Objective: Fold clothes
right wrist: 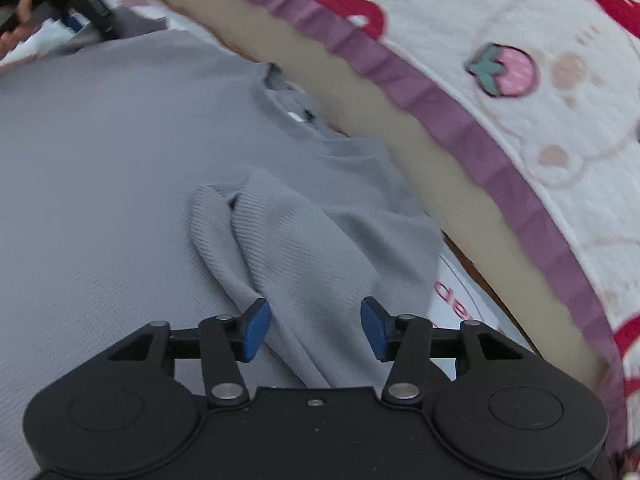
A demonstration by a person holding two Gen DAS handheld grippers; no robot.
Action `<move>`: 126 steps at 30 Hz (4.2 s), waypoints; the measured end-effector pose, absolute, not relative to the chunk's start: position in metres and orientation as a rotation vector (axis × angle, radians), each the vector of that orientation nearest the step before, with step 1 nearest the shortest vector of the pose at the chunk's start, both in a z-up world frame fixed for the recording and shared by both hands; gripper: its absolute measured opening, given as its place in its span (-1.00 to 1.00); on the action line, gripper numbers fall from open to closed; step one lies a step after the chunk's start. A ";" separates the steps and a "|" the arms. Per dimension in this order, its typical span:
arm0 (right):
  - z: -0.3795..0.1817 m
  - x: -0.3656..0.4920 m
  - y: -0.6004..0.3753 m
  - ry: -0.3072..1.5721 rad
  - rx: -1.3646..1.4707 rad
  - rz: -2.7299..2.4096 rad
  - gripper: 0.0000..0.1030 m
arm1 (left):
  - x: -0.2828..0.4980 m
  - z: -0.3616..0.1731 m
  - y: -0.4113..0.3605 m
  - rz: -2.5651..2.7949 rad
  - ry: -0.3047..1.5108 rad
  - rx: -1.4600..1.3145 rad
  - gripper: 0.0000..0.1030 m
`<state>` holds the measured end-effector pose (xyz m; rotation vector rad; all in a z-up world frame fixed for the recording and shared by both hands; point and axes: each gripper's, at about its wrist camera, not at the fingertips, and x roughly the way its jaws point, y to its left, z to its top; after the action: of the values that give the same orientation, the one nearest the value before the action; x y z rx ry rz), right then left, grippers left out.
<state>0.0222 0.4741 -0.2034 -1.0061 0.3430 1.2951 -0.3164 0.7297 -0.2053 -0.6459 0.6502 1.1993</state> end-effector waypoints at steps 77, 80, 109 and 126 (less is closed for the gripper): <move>-0.215 0.264 0.447 1.170 -0.079 1.080 -0.10 | 0.041 -0.219 0.527 0.379 0.726 -0.574 -0.93; -0.212 0.257 0.446 1.114 -0.161 1.101 -0.10 | 0.032 -0.225 0.547 0.369 0.699 -0.740 -0.93; -0.214 0.206 0.268 1.120 0.043 0.942 0.21 | -0.091 -0.195 0.565 0.364 0.816 -0.764 -0.47; -0.174 0.185 0.304 0.841 0.049 0.805 -0.88 | -0.288 -0.182 0.637 0.854 0.707 -0.982 -0.42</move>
<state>0.1854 0.3037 -0.1735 0.0493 0.8405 0.8048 -0.2876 0.6366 -0.1820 -0.9819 0.7069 0.8539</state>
